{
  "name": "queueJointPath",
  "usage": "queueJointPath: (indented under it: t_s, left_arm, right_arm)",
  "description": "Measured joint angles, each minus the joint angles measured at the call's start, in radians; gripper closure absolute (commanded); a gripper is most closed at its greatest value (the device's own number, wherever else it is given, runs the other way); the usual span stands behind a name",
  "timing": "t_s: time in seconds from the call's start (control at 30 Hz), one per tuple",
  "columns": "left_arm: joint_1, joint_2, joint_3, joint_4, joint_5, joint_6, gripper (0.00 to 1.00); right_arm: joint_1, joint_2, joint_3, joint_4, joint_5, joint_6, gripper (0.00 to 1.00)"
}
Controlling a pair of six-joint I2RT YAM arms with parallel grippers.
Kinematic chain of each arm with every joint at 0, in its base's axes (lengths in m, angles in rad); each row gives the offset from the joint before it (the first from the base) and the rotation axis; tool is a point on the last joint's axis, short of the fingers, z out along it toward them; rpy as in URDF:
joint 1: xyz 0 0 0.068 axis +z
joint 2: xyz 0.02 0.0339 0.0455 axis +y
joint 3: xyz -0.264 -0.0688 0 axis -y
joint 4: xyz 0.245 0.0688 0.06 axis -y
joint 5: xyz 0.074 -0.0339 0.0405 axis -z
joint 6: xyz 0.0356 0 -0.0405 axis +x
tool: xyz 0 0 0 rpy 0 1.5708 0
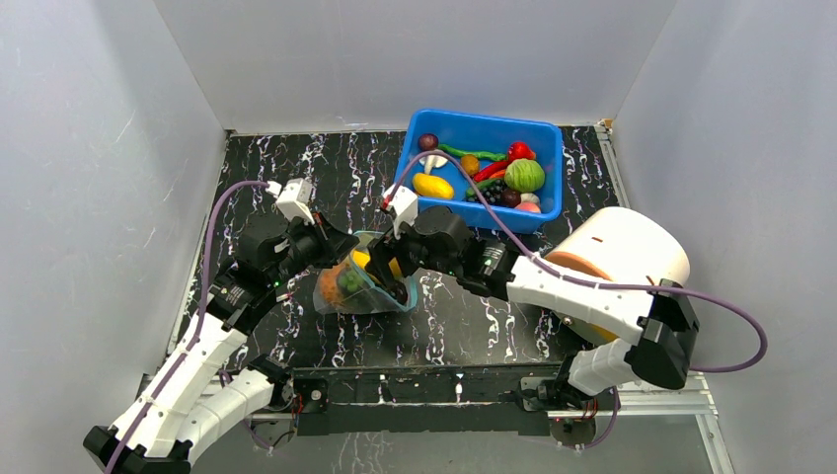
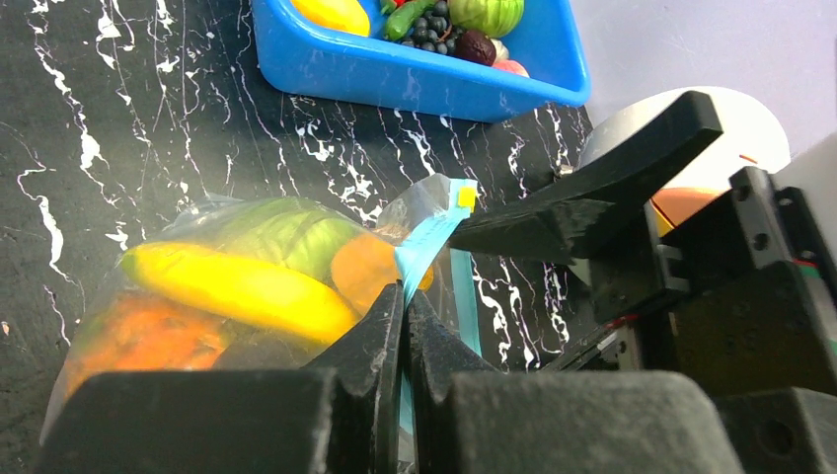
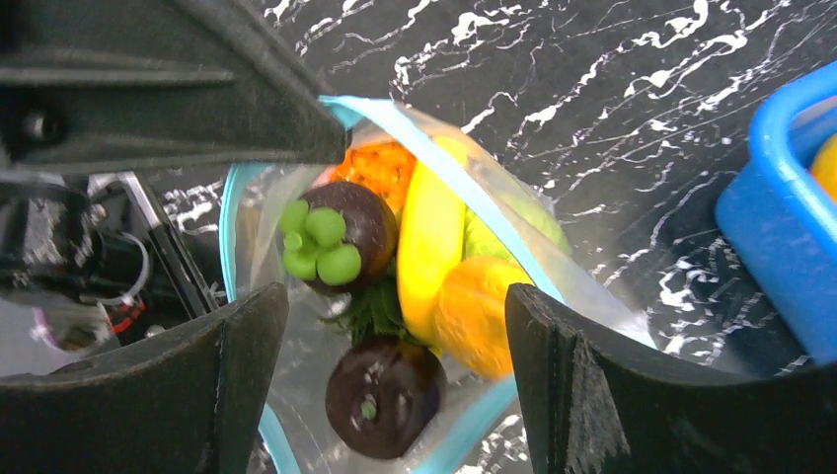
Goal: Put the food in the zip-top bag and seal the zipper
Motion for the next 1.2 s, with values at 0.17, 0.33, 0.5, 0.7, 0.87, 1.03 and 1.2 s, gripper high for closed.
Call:
queueJointPath:
  t_s: [0.17,0.33,0.5,0.7,0.87,1.03,1.2]
  left_arm:
    - [0.000,0.000,0.000,-0.002,0.006,0.020,1.00]
    - [0.000,-0.002,0.000,-0.002,0.027,0.043,1.00]
    - [0.000,-0.004,0.000,-0.003,0.075,0.085,1.00]
    - [0.000,-0.002,0.000,-0.005,0.118,0.115,1.00]
    - [0.000,-0.002,0.000,-0.004,0.144,0.124,1.00]
    - [0.000,-0.002,0.000,-0.005,0.162,0.129,1.00]
    - [0.000,-0.002,0.000,-0.004,0.184,0.130,1.00]
  right_arm:
    - [0.000,-0.090,0.000,-0.084,-0.031,-0.122,0.22]
    - [0.000,-0.249,-0.032,-0.144,-0.100,-0.299,0.28]
    - [0.000,-0.374,-0.085,-0.234,-0.171,-0.491,0.29]
    - [0.001,-0.406,-0.172,-0.288,-0.172,-0.635,0.31]
    - [0.001,-0.393,-0.247,-0.289,-0.166,-0.694,0.39]
    - [0.001,-0.364,-0.257,-0.251,-0.148,-0.731,0.37]
    - [0.001,-0.362,-0.286,-0.181,-0.141,-0.759,0.38]
